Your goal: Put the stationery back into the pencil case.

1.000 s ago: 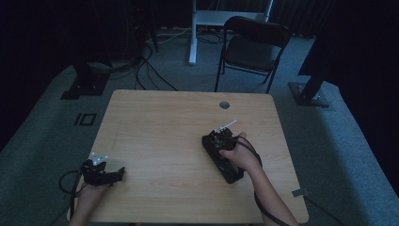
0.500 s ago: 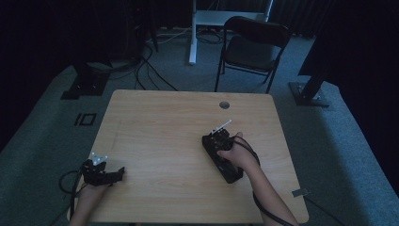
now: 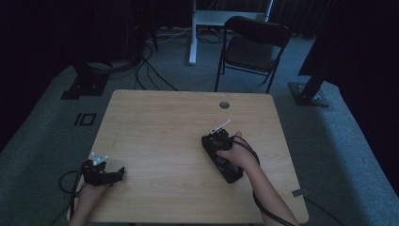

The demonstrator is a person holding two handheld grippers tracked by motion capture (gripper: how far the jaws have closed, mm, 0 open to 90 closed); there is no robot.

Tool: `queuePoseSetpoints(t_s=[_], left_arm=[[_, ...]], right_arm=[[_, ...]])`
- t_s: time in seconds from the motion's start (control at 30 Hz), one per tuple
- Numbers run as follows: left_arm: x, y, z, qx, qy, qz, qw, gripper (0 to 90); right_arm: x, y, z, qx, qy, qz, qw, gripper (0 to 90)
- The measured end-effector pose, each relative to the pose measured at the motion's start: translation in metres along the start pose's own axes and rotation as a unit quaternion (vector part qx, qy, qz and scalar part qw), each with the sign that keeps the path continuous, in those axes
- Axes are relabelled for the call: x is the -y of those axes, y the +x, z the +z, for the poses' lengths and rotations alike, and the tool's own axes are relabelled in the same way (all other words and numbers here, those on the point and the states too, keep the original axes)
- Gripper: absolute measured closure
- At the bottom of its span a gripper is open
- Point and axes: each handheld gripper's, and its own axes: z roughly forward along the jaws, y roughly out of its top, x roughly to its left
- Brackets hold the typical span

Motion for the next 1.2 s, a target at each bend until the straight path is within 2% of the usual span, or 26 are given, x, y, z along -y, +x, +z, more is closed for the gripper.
queuePoseSetpoints(t_s=[0.2,0.43,0.5,0.8,0.93,0.97,1.2], left_arm=[[0.000,0.000,0.000,0.000,0.000,0.000,1.0000,0.7],[0.000,0.000,0.000,0.000,0.000,0.000,1.0000,0.7],[0.000,0.000,0.000,0.000,0.000,0.000,1.0000,0.7],[0.000,0.000,0.000,0.000,0.000,0.000,1.0000,0.7],[0.000,0.000,0.000,0.000,0.000,0.000,1.0000,0.7],[0.000,0.000,0.000,0.000,0.000,0.000,1.0000,0.7],[0.000,0.000,0.000,0.000,0.000,0.000,1.0000,0.7]], right_arm=[[0.003,-0.006,-0.013,-0.006,-0.023,0.010,0.9997,44.7],[0.004,-0.009,-0.025,-0.011,-0.050,0.009,0.9987,43.5],[0.006,-0.010,-0.032,-0.019,-0.069,0.015,0.9973,43.0],[0.010,-0.012,-0.043,-0.025,-0.093,0.018,0.9952,42.2],[0.013,-0.013,-0.049,-0.029,-0.111,0.022,0.9932,39.1],[0.015,-0.015,-0.052,-0.033,-0.123,0.026,0.9915,36.2],[0.023,-0.020,-0.057,-0.030,-0.142,0.029,0.9890,31.4]])
